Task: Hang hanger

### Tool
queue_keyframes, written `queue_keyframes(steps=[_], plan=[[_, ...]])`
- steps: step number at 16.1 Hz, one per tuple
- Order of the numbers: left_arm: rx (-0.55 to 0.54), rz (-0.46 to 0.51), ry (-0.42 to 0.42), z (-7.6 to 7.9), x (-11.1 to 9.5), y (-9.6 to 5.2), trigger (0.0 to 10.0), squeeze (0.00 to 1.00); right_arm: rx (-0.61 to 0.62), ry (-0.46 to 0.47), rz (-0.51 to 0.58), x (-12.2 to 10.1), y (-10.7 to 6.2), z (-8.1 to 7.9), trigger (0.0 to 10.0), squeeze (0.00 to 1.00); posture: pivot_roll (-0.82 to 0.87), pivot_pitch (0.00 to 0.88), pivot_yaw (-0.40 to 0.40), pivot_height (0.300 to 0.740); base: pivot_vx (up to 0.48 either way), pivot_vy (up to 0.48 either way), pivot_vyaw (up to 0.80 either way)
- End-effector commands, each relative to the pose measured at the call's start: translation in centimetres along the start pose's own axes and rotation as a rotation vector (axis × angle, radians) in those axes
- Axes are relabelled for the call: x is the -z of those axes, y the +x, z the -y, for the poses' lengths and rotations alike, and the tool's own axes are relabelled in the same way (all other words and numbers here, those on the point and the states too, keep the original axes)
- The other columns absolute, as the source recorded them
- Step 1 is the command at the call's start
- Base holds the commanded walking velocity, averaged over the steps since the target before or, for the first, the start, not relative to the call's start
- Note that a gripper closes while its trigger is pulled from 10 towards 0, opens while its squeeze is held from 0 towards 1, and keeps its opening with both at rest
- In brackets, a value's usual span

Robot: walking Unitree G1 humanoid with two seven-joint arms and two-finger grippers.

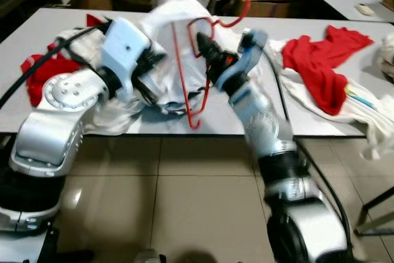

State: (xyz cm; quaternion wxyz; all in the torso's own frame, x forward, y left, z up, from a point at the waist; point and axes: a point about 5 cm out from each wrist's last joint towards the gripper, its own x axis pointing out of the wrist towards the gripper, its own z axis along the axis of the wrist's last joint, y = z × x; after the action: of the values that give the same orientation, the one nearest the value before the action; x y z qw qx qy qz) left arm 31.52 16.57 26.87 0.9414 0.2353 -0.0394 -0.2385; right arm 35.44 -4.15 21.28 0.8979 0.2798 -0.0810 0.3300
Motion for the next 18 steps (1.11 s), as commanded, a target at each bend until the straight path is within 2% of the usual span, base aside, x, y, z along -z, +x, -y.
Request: queue_keyframes(steps=[1, 3, 6, 8, 9, 12, 13, 15, 18], plan=[[-0.040, 0.030, 0.038, -0.7, -0.8, 0.0, 0.0, 0.00, -0.040, -0.026, 0.077, -1.3, -0.3, -0.5, 10.0, 0.00, 0.04, 0.000, -0.024, 0.740, 0.000, 0.000, 0.00], [-0.001, -0.042, 0.112, -0.5, 0.4, 0.0, 0.0, 0.00, -0.054, 0.115, 0.138, -1.9, -0.9, -0.6, 10.0, 0.00, 0.03, 0.000, -0.019, 0.740, 0.000, 0.000, 0.00], [0.071, -0.079, 0.124, 0.5, 1.2, -0.2, 0.0, 0.00, 0.034, 0.386, 0.187, -2.5, -0.7, 0.7, 10.0, 0.00, 0.03, 0.000, -0.017, 0.740, 0.000, 0.000, 0.00], [0.208, -0.099, 0.126, 2.2, 1.7, -0.6, 0.0, 0.00, 0.102, 0.603, 0.195, -2.7, 0.1, 1.7, 10.0, 0.00, 0.04, 0.000, -0.016, 0.740, 0.000, 0.000, 0.00], [0.218, -0.097, 0.121, 2.3, 1.7, -0.6, 0.0, 0.00, 0.104, 0.613, 0.194, -2.7, 0.2, 1.7, 10.0, 0.00, 0.04, 0.000, -0.016, 0.740, 0.000, 0.000, 0.00], [0.397, -0.053, -0.077, 5.2, 1.2, -1.1, 0.0, 0.00, 0.179, 0.809, 0.221, -2.2, 1.4, 1.7, 10.0, 0.00, 0.07, 0.000, -0.018, 0.740, 0.000, 0.000, 0.00], [0.425, -0.045, -0.109, 5.9, 1.2, -1.1, 0.0, 0.00, 0.180, 0.849, 0.220, -2.0, 1.9, 1.4, 10.0, 0.00, 0.07, 0.000, -0.016, 0.740, 0.000, 0.000, 0.00], [0.494, 0.013, -0.202, 7.4, 0.1, -1.0, 0.0, 0.00, 0.192, 0.824, 0.199, -1.5, 2.7, 0.8, 10.0, 0.00, 0.08, 0.000, -0.013, 0.740, 0.000, 0.000, 0.00], [0.556, 0.073, -0.295, 8.3, -1.4, -1.1, 0.0, 0.00, 0.268, 0.843, 0.205, -0.6, 3.0, 1.3, 10.0, 0.00, 0.08, 0.000, -0.014, 0.740, 0.000, 0.000, 0.00]])
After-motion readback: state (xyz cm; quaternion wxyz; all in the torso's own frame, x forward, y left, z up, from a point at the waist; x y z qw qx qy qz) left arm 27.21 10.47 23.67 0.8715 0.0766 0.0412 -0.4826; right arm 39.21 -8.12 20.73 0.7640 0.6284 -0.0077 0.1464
